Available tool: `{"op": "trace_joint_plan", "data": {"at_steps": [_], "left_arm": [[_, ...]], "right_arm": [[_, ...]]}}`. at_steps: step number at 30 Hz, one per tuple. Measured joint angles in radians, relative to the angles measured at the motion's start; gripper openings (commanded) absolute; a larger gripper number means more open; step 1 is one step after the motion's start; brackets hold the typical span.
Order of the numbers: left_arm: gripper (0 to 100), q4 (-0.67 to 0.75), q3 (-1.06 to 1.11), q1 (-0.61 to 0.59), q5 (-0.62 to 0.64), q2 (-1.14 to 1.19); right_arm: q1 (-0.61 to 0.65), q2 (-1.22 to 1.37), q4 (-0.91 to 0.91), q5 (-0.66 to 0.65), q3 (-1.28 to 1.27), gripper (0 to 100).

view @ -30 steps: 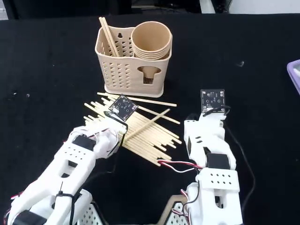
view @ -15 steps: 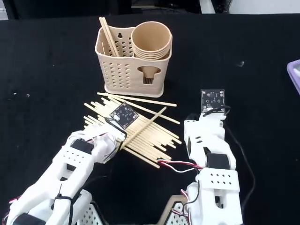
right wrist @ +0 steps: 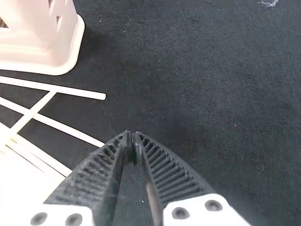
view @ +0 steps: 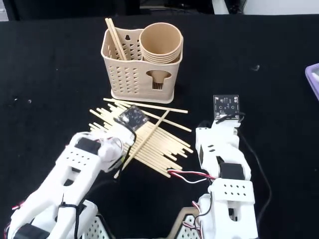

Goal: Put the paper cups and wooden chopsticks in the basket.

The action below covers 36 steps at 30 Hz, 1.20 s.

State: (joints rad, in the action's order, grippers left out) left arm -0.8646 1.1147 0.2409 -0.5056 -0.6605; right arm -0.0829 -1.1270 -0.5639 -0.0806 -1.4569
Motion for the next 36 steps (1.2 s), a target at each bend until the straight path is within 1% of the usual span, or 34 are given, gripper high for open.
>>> {"op": "trace_joint_plan", "data": {"at_steps": [2,4,5,8,12,16,19,21,24,25,26,28,32,36], "left_arm": [[17,-0.054,-0.054,0.002,0.0,0.0],[20,-0.118,-0.1,0.002,0.012,0.0],[22,-0.146,-0.109,0.002,0.035,0.0],[21,-0.19,-0.112,0.051,0.095,0.005],[21,-0.186,-0.078,0.114,0.11,0.005],[21,-0.098,-0.008,0.144,0.112,0.005],[21,-0.041,0.041,0.141,0.069,0.005],[17,-0.025,0.069,0.141,0.054,0.005],[4,-0.021,0.081,0.141,0.043,0.005],[2,-0.021,0.083,0.14,0.043,0.005],[4,-0.025,0.083,0.133,0.041,0.005],[3,-0.048,0.083,0.129,0.006,0.005],[3,-0.152,0.078,0.129,-0.138,0.005],[3,-0.292,0.034,0.064,-0.298,0.003]], "right_arm": [[0.0,0.0,0.0,0.0,0.0,1.1],[0.0,0.0,0.0,0.0,0.0,1.1],[0.0,0.0,0.0,0.0,0.0,1.1],[0.0,0.0,0.0,0.0,0.0,1.1],[0.0,0.0,0.0,0.0,0.0,1.1],[0.0,0.0,0.0,0.0,0.0,1.1],[0.0,0.0,0.0,0.0,0.0,1.1],[0.0,0.0,0.0,0.0,0.0,1.1],[0.0,0.0,0.0,0.0,0.0,1.1],[0.0,0.0,0.0,0.0,0.0,1.1],[0.0,0.0,0.0,0.0,0.0,1.1],[0.0,0.0,0.0,0.0,0.0,1.1],[0.0,0.0,0.0,0.0,0.0,1.1],[0.0,0.0,0.0,0.0,0.0,1.1]]}}
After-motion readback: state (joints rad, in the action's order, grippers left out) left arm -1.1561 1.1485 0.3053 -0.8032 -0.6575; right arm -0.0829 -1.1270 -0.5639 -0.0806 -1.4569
